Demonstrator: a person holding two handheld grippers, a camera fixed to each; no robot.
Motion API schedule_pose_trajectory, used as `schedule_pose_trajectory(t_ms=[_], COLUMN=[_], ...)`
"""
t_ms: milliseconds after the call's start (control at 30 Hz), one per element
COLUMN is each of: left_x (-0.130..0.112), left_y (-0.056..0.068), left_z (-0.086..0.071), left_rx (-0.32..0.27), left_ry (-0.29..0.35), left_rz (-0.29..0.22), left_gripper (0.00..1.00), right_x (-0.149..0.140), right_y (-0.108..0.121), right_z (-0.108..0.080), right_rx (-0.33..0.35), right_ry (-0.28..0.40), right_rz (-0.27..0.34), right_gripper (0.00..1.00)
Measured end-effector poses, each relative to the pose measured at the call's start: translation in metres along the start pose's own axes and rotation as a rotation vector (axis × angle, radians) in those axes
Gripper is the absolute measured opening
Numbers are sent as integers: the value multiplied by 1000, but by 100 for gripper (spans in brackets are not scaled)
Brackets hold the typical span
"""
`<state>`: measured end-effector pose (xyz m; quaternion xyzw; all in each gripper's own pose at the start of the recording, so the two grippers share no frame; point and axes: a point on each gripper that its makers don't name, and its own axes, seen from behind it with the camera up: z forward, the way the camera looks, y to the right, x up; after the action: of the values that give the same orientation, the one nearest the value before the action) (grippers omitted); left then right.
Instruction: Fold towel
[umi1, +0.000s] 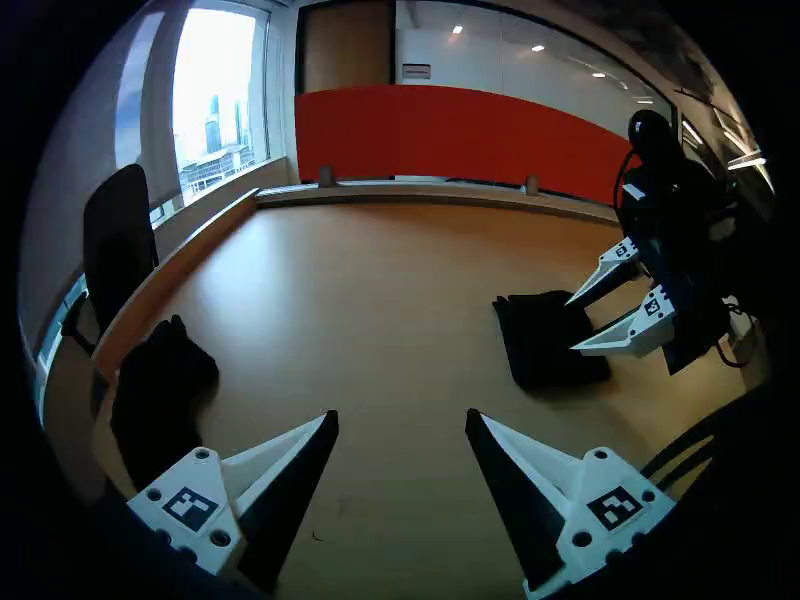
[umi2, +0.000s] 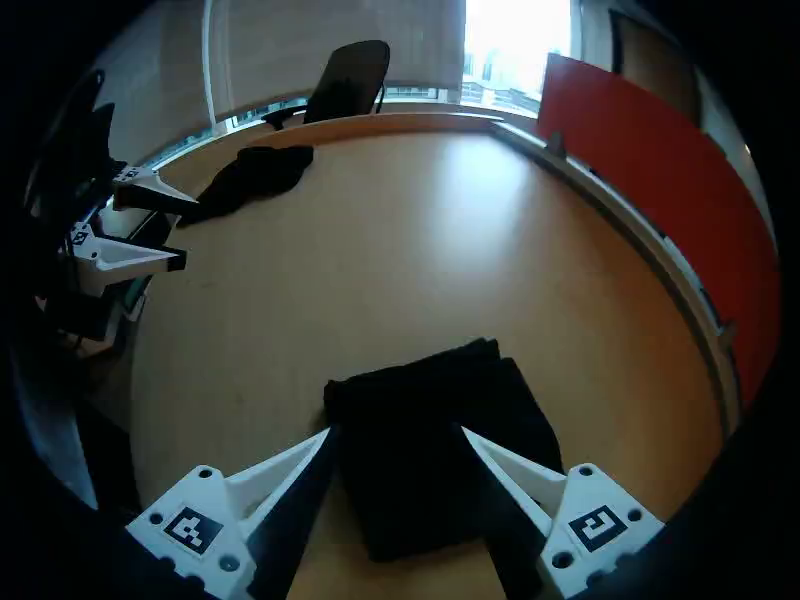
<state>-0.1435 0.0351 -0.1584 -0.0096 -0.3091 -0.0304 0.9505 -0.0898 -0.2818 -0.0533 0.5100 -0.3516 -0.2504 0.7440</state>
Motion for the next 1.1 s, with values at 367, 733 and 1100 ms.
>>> schedule_pose_trajectory(t_ms=[367,733,1100], left_x=[1,0,0], left_y=[-2,0,2], left_z=[-3,-3,-2], left_rx=[7,8,4], left_ry=[4,4,1], left_rz=[1,7,18], left_gripper=[94,94,94], right_x=[-15,-54,-82], right_y=[2,-1,-3], right_z=[-10,-26,-34], right_rx=[-33,-77,-108], right_ry=[-6,-37,-60], right_rz=[37,111,158], right_gripper=[82,82,82])
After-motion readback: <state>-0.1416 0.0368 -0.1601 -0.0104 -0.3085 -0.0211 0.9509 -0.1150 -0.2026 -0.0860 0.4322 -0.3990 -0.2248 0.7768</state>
